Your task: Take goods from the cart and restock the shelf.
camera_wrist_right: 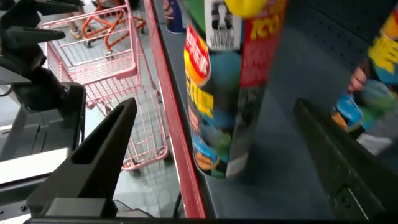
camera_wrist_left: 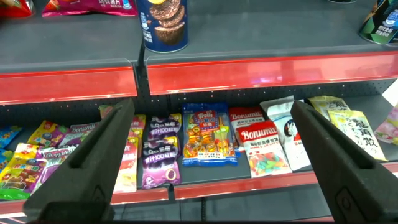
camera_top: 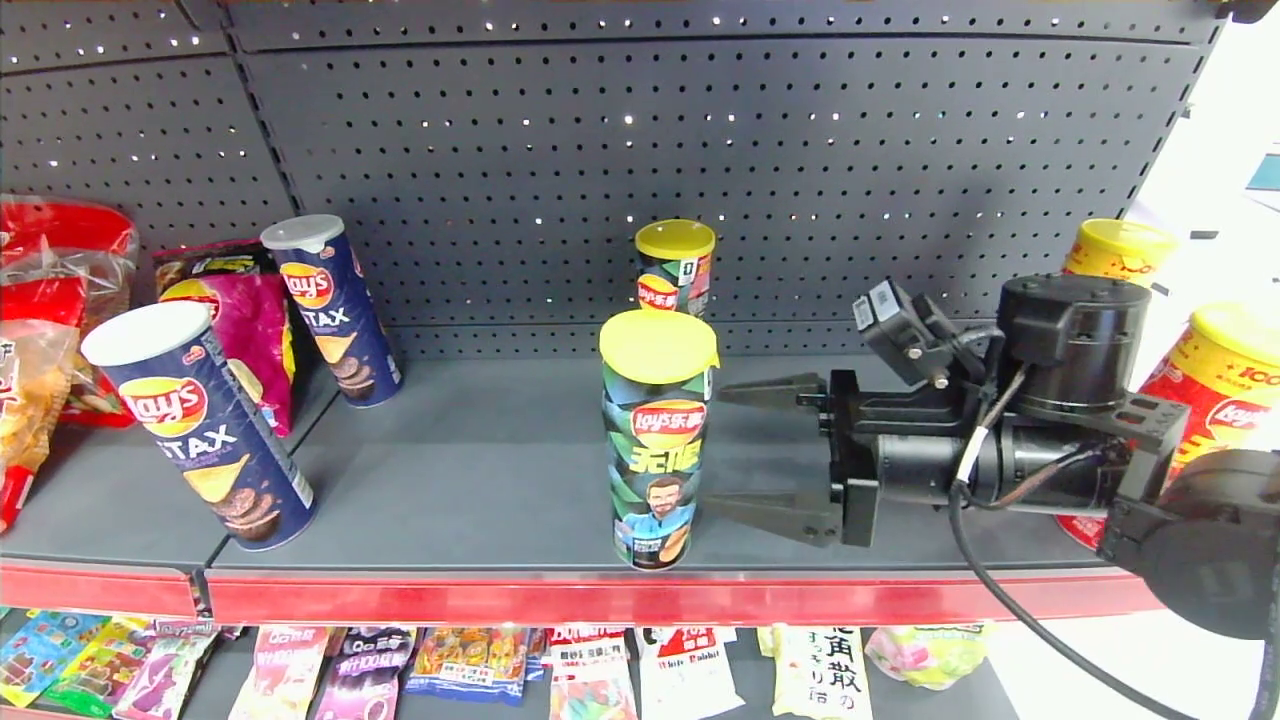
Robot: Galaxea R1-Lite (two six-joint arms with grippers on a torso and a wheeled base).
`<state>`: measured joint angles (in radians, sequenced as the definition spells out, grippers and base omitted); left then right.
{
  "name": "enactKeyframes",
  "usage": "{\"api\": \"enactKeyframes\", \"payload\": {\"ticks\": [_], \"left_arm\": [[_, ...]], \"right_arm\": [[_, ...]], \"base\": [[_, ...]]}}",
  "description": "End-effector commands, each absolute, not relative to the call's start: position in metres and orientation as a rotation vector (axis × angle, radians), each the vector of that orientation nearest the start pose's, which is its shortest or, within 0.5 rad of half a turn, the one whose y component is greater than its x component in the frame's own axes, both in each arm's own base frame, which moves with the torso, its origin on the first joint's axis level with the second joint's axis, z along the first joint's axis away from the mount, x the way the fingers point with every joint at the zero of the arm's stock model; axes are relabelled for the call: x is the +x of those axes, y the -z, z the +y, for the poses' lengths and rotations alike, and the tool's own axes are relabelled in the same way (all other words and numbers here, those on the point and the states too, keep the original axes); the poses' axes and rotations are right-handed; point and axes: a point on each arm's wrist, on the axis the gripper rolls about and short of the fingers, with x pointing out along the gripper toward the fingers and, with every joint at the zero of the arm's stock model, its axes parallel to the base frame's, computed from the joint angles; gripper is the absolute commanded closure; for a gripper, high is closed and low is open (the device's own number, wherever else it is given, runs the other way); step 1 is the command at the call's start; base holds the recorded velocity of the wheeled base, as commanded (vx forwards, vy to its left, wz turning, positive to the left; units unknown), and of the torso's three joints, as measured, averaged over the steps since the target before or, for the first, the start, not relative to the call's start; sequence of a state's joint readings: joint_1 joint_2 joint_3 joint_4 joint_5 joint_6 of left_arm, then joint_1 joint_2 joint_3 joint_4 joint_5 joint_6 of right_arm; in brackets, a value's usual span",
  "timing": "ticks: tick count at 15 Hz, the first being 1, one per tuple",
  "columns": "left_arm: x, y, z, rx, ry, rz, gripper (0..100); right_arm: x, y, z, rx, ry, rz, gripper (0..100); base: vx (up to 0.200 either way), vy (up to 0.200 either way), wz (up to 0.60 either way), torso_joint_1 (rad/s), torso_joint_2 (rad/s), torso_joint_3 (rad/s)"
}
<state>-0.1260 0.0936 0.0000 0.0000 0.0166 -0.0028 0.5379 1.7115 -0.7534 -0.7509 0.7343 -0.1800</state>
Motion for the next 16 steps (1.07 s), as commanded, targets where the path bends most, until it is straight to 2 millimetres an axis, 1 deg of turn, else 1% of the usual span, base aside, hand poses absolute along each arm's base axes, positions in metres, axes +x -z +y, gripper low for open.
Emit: {"api": "enactKeyframes", "payload": {"ticks": [1, 2, 5, 7, 9, 10, 11, 13, 14, 15, 16], "left_arm": [[-0.015, -0.077, 0.002, 0.004, 0.109, 0.095, 0], [-0.015, -0.077, 0.002, 0.004, 0.109, 0.095, 0], [-0.015, -0.077, 0.002, 0.004, 0.109, 0.095, 0], [-0.015, -0.077, 0.002, 0.004, 0.109, 0.095, 0], [-0.015, -0.077, 0.002, 0.004, 0.109, 0.095, 0], [-0.015, -0.077, 0.002, 0.004, 0.109, 0.095, 0], [-0.015, -0.077, 0.002, 0.004, 0.109, 0.095, 0], [-0.015, -0.077, 0.002, 0.004, 0.109, 0.095, 0], [-0.015, -0.077, 0.002, 0.004, 0.109, 0.095, 0], [-0.015, -0.077, 0.002, 0.004, 0.109, 0.095, 0], [-0.015, -0.077, 0.002, 0.004, 0.109, 0.095, 0]], "right_arm": [[0.245, -0.182, 0.156, -0.131, -1.261, 0.097, 0], [0.243, -0.178, 0.155, -0.129, -1.263, 0.113, 0], [0.228, -0.166, 0.146, -0.127, -1.264, 0.164, 0], [0.227, -0.166, 0.143, -0.128, -1.238, 0.167, 0], [0.222, -0.172, 0.138, -0.139, -1.179, 0.148, 0], [0.212, -0.178, 0.133, -0.143, -1.174, 0.13, 0], [0.197, -0.18, 0.125, -0.134, -1.171, 0.128, 0], [0.161, -0.17, 0.105, -0.133, -1.172, 0.142, 0], [0.138, -0.168, 0.091, -0.133, -1.165, 0.121, 0], [0.12, -0.163, 0.078, -0.134, -1.145, 0.103, 0], [0.11, -0.16, 0.069, -0.135, -1.116, 0.09, 0]], "base": [[0.0, 0.0, 0.0, 0.0, 0.0, 0.0], [0.0, 0.0, 0.0, 0.0, 0.0, 0.0], [0.0, 0.0, 0.0, 0.0, 0.0, 0.0], [0.0, 0.0, 0.0, 0.0, 0.0, 0.0], [0.0, 0.0, 0.0, 0.0, 0.0, 0.0], [0.0, 0.0, 0.0, 0.0, 0.0, 0.0], [0.0, 0.0, 0.0, 0.0, 0.0, 0.0], [0.0, 0.0, 0.0, 0.0, 0.0, 0.0], [0.0, 0.0, 0.0, 0.0, 0.0, 0.0], [0.0, 0.0, 0.0, 0.0, 0.0, 0.0], [0.0, 0.0, 0.0, 0.0, 0.0, 0.0]]}}
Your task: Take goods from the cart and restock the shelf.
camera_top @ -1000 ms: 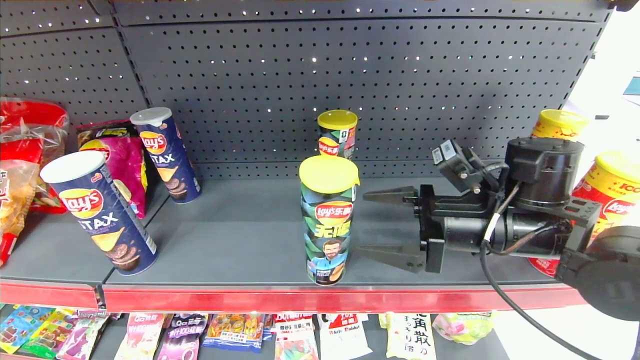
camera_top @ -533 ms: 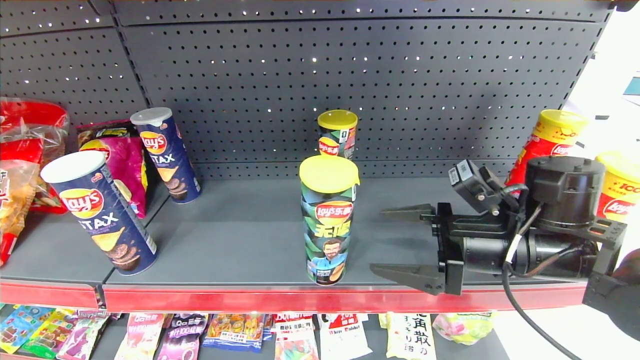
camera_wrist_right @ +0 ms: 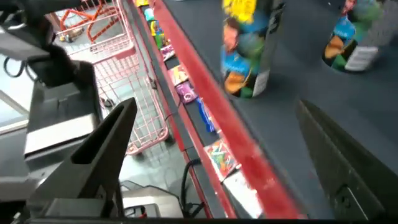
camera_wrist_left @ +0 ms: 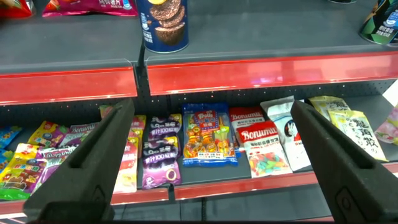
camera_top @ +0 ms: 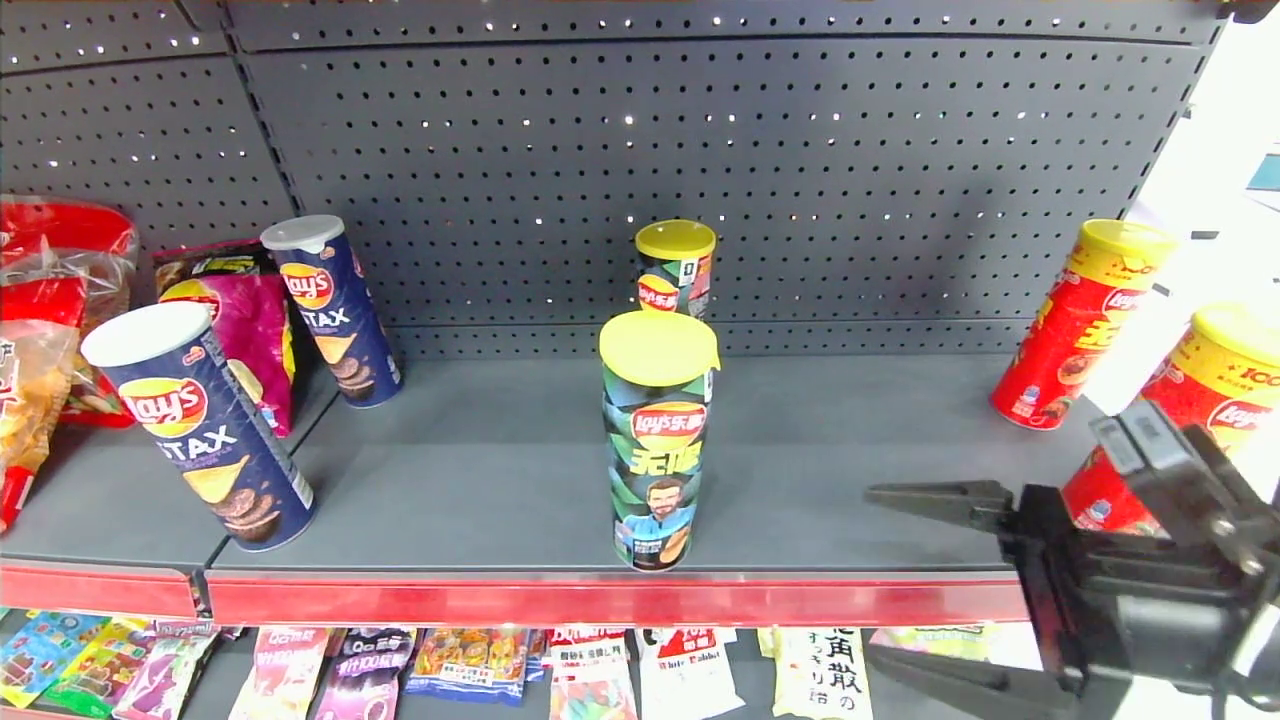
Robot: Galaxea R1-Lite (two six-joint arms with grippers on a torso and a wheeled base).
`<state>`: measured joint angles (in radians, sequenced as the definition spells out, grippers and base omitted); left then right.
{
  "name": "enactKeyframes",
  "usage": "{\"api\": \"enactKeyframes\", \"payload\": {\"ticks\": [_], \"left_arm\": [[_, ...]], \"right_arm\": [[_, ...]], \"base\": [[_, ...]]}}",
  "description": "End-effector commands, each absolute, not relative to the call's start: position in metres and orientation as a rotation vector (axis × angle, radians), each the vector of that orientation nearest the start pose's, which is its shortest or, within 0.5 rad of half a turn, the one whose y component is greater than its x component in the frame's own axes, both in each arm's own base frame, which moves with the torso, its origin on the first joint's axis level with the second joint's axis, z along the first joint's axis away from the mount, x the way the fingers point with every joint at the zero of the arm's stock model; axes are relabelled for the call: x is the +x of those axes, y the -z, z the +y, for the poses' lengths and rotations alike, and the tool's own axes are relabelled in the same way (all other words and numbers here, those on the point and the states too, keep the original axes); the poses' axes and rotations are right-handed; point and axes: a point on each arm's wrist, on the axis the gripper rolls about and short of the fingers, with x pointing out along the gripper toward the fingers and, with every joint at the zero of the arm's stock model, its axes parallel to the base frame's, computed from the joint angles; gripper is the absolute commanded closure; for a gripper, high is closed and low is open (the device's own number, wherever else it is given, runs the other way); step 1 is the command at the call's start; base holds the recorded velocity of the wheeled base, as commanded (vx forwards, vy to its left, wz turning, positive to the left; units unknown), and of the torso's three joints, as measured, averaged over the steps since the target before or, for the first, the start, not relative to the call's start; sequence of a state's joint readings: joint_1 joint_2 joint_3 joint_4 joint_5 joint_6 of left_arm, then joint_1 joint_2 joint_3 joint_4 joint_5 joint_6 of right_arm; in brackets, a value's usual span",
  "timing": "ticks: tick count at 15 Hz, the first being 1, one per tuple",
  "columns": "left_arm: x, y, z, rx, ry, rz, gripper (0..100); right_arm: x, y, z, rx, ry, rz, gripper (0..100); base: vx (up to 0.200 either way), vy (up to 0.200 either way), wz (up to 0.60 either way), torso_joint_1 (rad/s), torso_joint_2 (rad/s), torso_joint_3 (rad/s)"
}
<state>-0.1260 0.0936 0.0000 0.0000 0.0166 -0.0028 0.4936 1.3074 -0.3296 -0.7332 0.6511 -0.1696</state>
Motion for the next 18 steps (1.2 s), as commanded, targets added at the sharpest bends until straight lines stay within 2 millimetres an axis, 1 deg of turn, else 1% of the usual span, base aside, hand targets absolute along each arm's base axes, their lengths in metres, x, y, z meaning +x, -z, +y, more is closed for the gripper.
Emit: {"api": "enactKeyframes", "payload": {"ticks": [1, 2, 3, 4, 5, 6, 7, 9, 10, 12, 13, 14, 18], "left_arm": [[-0.015, -0.077, 0.002, 0.004, 0.109, 0.095, 0], [-0.015, -0.077, 0.002, 0.004, 0.109, 0.095, 0], [-0.015, -0.077, 0.002, 0.004, 0.109, 0.095, 0], [-0.015, -0.077, 0.002, 0.004, 0.109, 0.095, 0], [-0.015, -0.077, 0.002, 0.004, 0.109, 0.095, 0], [-0.015, -0.077, 0.002, 0.004, 0.109, 0.095, 0], [-0.015, -0.077, 0.002, 0.004, 0.109, 0.095, 0], [-0.015, -0.077, 0.002, 0.004, 0.109, 0.095, 0], [-0.015, -0.077, 0.002, 0.004, 0.109, 0.095, 0], [-0.015, -0.077, 0.002, 0.004, 0.109, 0.095, 0], [-0.015, -0.077, 0.002, 0.004, 0.109, 0.095, 0], [-0.015, -0.077, 0.002, 0.004, 0.109, 0.095, 0], [-0.015, -0.077, 0.002, 0.004, 0.109, 0.095, 0]], "right_arm": [[0.1, -0.156, 0.059, -0.135, -1.075, 0.073, 0], [0.08, -0.148, 0.043, -0.131, -1.003, 0.041, 0], [0.062, -0.136, 0.032, -0.132, -0.92, 0.03, 0], [0.044, -0.128, 0.02, -0.134, -0.728, 0.036, 0], [0.034, -0.121, 0.014, -0.114, -0.543, 0.08, 0], [0.028, -0.119, 0.011, -0.099, -0.446, 0.102, 0], [0.017, -0.112, 0.005, -0.056, -0.274, 0.151, 0], [-0.001, -0.098, 0.002, -0.029, -0.094, 0.15, 0], [-0.01, -0.086, 0.002, -0.028, -0.059, 0.126, 0], [-0.019, -0.084, 0.002, -0.025, -0.079, 0.069, 0], [-0.021, -0.077, 0.002, -0.023, -0.079, 0.037, 0], [-0.023, -0.075, 0.002, -0.018, -0.074, 0.005, 0], [-0.023, -0.076, 0.001, -0.005, -0.055, 0.001, 0]], "base": [[0.0, 0.0, 0.0, 0.0, 0.0, 0.0], [0.0, 0.0, 0.0, 0.0, 0.0, 0.0], [0.0, 0.0, 0.0, 0.0, 0.0, 0.0], [0.0, 0.0, 0.0, 0.0, 0.0, 0.0], [0.0, 0.0, 0.0, 0.0, 0.0, 0.0], [0.0, 0.0, 0.0, 0.0, 0.0, 0.0], [0.0, 0.0, 0.0, 0.0, 0.0, 0.0], [0.0, 0.0, 0.0, 0.0, 0.0, 0.0], [0.0, 0.0, 0.0, 0.0, 0.0, 0.0], [0.0, 0.0, 0.0, 0.0, 0.0, 0.0], [0.0, 0.0, 0.0, 0.0, 0.0, 0.0], [0.0, 0.0, 0.0, 0.0, 0.0, 0.0], [0.0, 0.0, 0.0, 0.0, 0.0, 0.0]]}}
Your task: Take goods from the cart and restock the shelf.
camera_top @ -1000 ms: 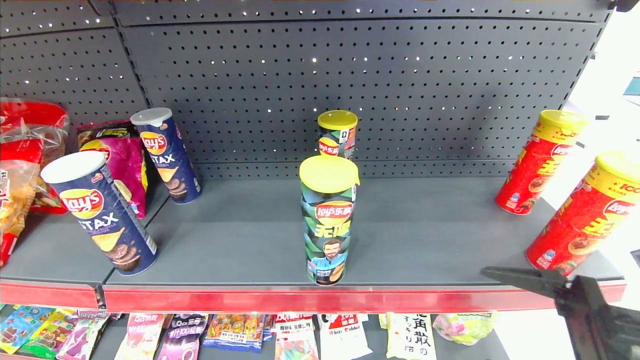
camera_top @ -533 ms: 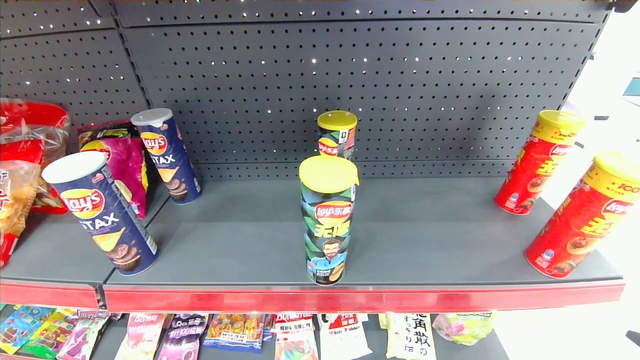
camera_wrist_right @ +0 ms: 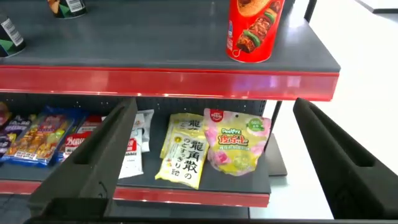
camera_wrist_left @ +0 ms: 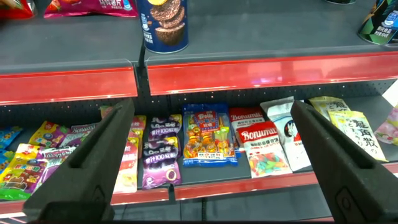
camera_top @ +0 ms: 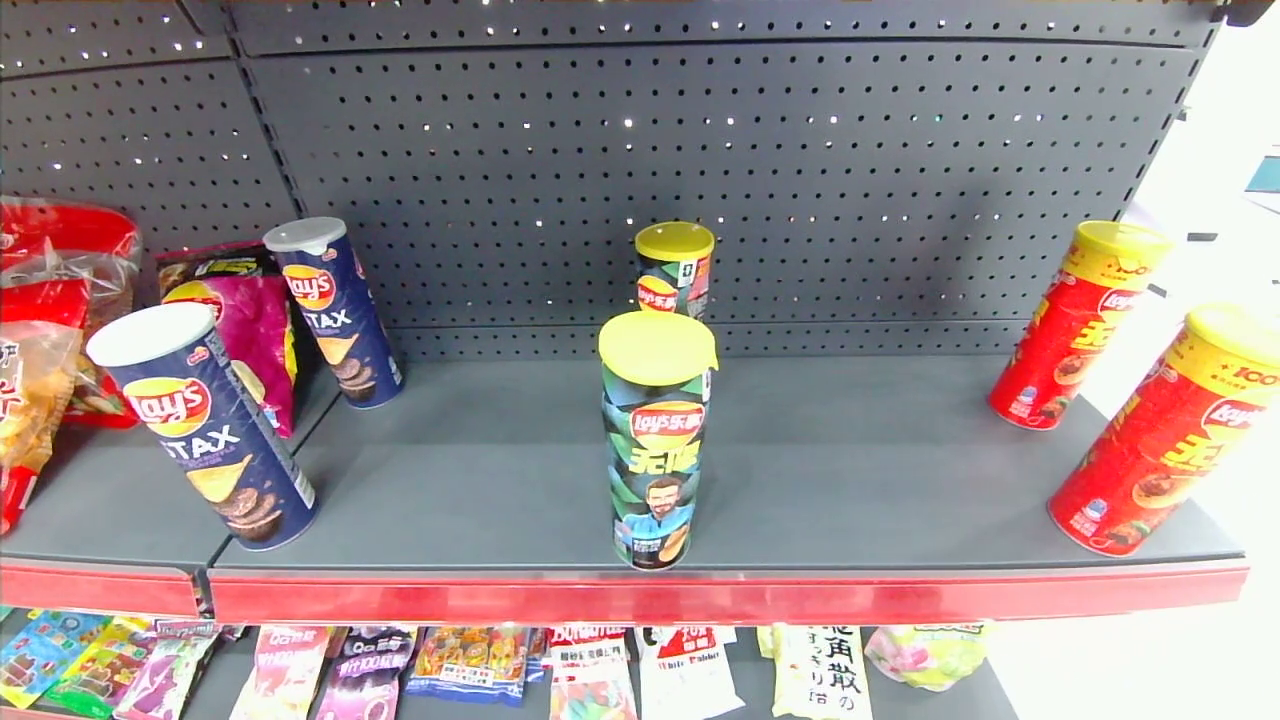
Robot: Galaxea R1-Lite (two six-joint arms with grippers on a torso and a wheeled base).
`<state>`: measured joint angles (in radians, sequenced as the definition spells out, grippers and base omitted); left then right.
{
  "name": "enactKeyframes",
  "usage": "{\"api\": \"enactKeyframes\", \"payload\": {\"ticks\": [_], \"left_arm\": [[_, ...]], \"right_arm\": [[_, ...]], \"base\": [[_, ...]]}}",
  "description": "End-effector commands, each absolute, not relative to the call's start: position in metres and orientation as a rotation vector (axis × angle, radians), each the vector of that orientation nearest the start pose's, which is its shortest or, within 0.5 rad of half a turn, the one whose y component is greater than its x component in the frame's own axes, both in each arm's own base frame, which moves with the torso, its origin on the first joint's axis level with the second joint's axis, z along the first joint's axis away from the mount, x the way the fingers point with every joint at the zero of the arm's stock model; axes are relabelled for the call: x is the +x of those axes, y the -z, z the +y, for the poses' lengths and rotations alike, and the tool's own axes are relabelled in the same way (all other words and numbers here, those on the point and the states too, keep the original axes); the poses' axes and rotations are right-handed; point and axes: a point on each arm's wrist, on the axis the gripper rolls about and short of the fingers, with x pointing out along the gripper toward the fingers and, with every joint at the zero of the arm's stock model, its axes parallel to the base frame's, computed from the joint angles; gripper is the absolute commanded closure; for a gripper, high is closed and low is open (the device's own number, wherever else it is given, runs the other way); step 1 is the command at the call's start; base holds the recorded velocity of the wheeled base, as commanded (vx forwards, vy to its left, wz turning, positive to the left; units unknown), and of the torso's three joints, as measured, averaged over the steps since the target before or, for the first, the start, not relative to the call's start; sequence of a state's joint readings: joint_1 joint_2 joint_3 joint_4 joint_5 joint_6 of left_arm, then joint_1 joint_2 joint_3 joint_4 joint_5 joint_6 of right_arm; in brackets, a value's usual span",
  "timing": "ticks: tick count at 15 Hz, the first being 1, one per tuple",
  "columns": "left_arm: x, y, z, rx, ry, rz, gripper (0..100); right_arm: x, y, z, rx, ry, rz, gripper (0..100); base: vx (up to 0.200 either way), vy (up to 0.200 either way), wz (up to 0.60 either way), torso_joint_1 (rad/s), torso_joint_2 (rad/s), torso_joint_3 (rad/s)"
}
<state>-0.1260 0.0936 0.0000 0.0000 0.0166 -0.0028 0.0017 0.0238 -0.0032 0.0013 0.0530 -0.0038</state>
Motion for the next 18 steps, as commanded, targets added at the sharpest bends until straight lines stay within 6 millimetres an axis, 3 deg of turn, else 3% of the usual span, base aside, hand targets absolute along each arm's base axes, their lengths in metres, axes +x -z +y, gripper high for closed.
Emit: {"api": "enactKeyframes", "payload": {"ticks": [1, 18], "left_arm": [[-0.0154, -0.0773, 0.0023, 0.004, 0.109, 0.095, 0], [-0.0154, -0.0773, 0.0023, 0.004, 0.109, 0.095, 0]], "right_arm": [[-0.0228, -0.0758, 0.0012, -0.003, -0.055, 0.001, 0], [-0.0228, -0.0758, 0.0012, -0.005, -0.055, 0.001, 0]], "base": [[0.0, 0.0, 0.0, 0.0, 0.0, 0.0], [0.0, 0.0, 0.0, 0.0, 0.0, 0.0]]}}
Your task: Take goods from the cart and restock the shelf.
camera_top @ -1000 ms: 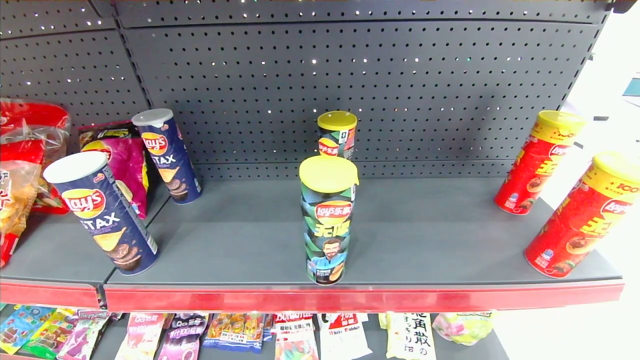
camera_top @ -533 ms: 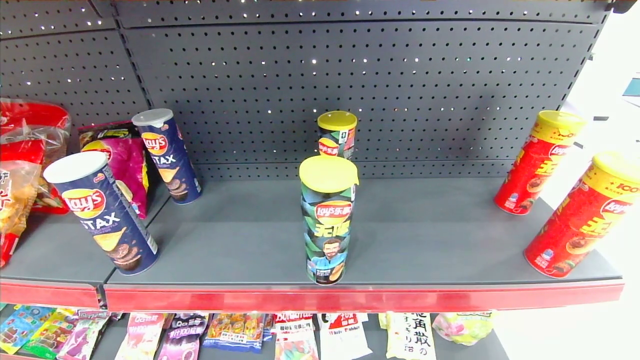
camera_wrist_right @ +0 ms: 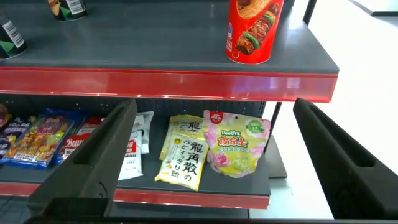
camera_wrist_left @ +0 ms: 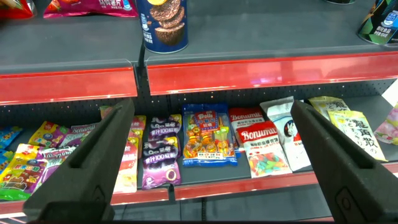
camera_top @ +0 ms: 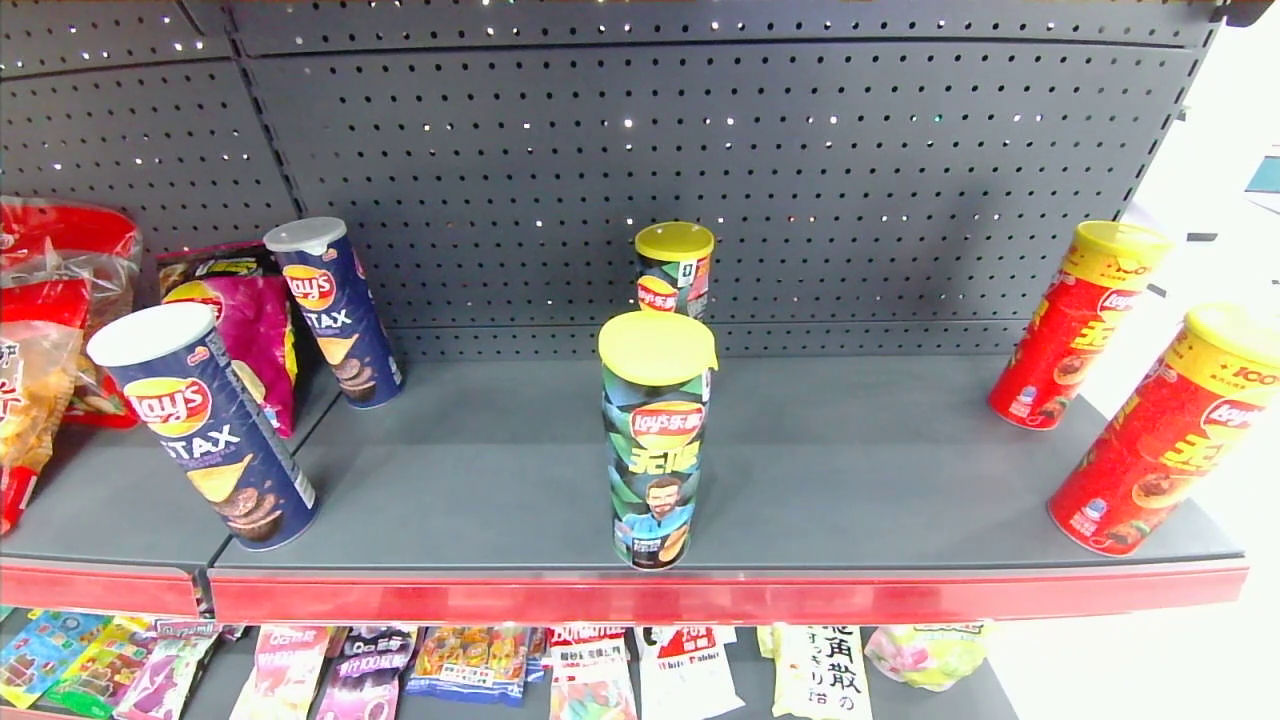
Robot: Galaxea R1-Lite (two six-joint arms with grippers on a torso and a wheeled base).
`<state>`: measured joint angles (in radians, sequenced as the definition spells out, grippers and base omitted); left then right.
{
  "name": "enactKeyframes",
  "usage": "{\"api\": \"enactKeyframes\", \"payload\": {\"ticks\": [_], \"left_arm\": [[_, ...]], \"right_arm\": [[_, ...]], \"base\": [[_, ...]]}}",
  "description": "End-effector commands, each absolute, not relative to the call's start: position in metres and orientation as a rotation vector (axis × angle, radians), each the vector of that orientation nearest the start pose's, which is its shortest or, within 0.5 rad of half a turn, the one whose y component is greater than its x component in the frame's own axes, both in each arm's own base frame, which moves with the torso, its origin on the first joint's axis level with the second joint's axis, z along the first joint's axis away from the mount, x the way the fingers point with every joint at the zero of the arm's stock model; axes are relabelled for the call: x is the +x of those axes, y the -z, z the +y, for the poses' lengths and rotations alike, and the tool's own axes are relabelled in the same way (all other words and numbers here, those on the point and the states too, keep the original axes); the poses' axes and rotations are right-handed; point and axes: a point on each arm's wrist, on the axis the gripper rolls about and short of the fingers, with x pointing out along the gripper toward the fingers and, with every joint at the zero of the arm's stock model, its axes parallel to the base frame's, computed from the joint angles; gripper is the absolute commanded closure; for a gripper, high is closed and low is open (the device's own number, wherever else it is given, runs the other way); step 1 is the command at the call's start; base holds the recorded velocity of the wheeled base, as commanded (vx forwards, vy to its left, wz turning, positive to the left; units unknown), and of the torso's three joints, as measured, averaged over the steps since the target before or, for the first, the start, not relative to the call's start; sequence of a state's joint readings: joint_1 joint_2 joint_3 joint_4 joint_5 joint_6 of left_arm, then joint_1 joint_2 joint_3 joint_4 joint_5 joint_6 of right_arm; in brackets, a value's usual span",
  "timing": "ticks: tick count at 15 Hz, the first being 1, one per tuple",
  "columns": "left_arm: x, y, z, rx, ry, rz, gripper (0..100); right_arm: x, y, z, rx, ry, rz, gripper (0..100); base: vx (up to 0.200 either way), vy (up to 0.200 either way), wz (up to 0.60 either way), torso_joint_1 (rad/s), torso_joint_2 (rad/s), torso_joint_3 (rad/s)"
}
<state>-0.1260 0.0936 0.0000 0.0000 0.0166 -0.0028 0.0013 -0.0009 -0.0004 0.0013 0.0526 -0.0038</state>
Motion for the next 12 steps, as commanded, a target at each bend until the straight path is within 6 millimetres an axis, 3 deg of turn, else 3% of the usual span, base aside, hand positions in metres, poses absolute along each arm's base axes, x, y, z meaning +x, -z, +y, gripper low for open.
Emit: {"api": "enactKeyframes", "payload": {"ticks": [1, 12], "left_arm": [[-0.0154, -0.0773, 0.0023, 0.004, 0.109, 0.095, 0], [-0.0154, -0.0773, 0.0023, 0.004, 0.109, 0.095, 0]], "right_arm": [[-0.0227, -0.0754, 0.0012, -0.006, -0.055, 0.003, 0], [-0.0227, -0.0754, 0.0008, -0.005, -0.037, 0.003, 0]], "base": [[0.0, 0.0, 0.0, 0.0, 0.0, 0.0], [0.0, 0.0, 0.0, 0.0, 0.0, 0.0]]}}
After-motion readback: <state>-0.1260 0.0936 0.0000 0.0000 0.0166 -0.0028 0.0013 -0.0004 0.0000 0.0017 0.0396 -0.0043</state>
